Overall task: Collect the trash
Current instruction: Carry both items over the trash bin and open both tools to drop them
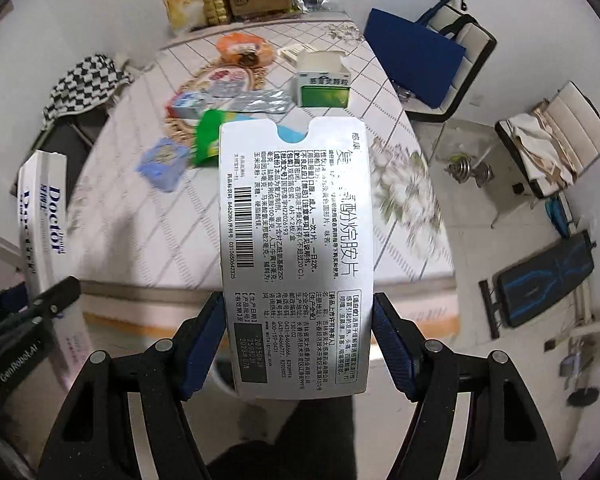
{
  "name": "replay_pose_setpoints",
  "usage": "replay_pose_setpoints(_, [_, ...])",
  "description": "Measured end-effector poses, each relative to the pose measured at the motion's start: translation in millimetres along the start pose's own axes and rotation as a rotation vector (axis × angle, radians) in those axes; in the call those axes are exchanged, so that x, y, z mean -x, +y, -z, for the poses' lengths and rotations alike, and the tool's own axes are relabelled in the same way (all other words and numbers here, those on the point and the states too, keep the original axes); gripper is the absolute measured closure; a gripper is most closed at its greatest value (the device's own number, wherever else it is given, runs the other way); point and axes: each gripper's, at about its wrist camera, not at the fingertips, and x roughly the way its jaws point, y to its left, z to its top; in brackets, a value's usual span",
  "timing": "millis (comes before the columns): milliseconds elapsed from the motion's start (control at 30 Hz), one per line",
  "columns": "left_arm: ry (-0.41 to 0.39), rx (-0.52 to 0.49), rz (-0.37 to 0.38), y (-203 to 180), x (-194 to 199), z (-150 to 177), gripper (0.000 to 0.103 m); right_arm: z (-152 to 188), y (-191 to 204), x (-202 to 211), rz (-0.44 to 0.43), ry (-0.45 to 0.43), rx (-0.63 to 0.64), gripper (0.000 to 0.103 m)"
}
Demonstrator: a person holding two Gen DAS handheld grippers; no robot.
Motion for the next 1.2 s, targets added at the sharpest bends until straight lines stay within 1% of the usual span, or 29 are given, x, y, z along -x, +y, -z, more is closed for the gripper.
replay_pose_setpoints(67, [0.003,-0.015,0.018,9,12,14,0.06,22,11,13,-0.023,0.009,-0.038,0.029])
replay_pose_setpoints(133, [0.027,-0.019,0.046,18,19,28,0.059,44,21,22,-0.04,0.031,-0.058,0.029])
replay_pose_setpoints(233, [0.073,-0.035,0.081,26,13,49,0.059,78,34,23,-0.057,0.075,-0.061,0.029])
replay_pose_setpoints(333, [0.146,-0.03,0.115,30,-9,72,0.059,112,37,5,-0.08,0.15,-0.068,0.029])
replay_pose_setpoints(367, [0.183,-0.023,0.134,30,-25,82,0.06,123,39,-1,-0.082,0.172,-0.069,0.029])
replay_pose_setpoints(433, [0.245,-0.015,0.157,30,-48,101,0.06,149,39,-27,-0.092,0.234,-0.078,0.029])
replay_pose_setpoints(533, [0.36,-0.003,0.202,24,-104,133,0.06,183,31,-74,-0.101,0.326,-0.108,0.029])
replay_pose_setpoints(567, [0.389,-0.002,0.206,23,-121,142,0.06,193,28,-89,-0.104,0.348,-0.117,0.029])
replay_pose_setpoints(633, [0.448,0.007,0.222,19,-167,160,0.06,215,22,-128,-0.103,0.396,-0.131,0.029])
replay_pose_setpoints(667, [0.471,0.014,0.222,18,-191,167,0.059,227,17,-154,-0.111,0.42,-0.14,0.029])
replay_pose_setpoints(700, [0.501,0.021,0.234,16,-224,177,0.059,235,15,-173,-0.121,0.446,-0.147,0.029])
replay_pose_setpoints(733, [0.524,0.028,0.241,15,-245,182,0.059,245,12,-196,-0.121,0.463,-0.151,0.029])
replay_pose_setpoints(767, [0.547,0.043,0.245,15,-272,188,0.059,256,9,-226,-0.123,0.486,-0.156,0.029])
replay_pose_setpoints(800, [0.569,0.06,0.255,15,-299,194,0.059,262,7,-247,-0.13,0.503,-0.164,0.029])
replay_pose_setpoints(833, [0.588,0.077,0.265,15,-324,199,0.059,271,5,-271,-0.124,0.557,-0.176,0.029])
replay_pose_setpoints(867, [0.603,0.096,0.269,16,-347,202,0.059,280,4,-299,-0.138,0.577,-0.183,0.029])
replay_pose_setpoints(967, [0.635,0.113,0.298,16,-410,207,0.058,298,5,-363,-0.186,0.612,-0.183,0.029])
replay_pose_setpoints(1000, [0.646,0.114,0.304,17,-429,209,0.058,300,6,-378,-0.193,0.617,-0.181,0.029])
replay_pose_setpoints(1067, [0.656,0.131,0.319,21,-456,210,0.057,306,8,-415,-0.227,0.633,-0.178,0.029])
replay_pose_setpoints(1100, [0.653,0.136,0.315,24,-467,210,0.055,308,9,-427,-0.238,0.64,-0.182,0.029])
replay_pose_setpoints(1133, [0.641,0.143,0.306,27,-472,212,0.039,308,10,-441,-0.245,0.649,-0.185,0.029])
replay_pose_setpoints(1167, [0.632,0.155,0.298,31,-475,211,0.019,312,11,-453,-0.228,0.652,-0.187,0.029])
replay_pose_setpoints(1200, [0.62,0.176,0.302,36,-475,213,0.014,316,13,-465,-0.245,0.668,-0.195,0.029])
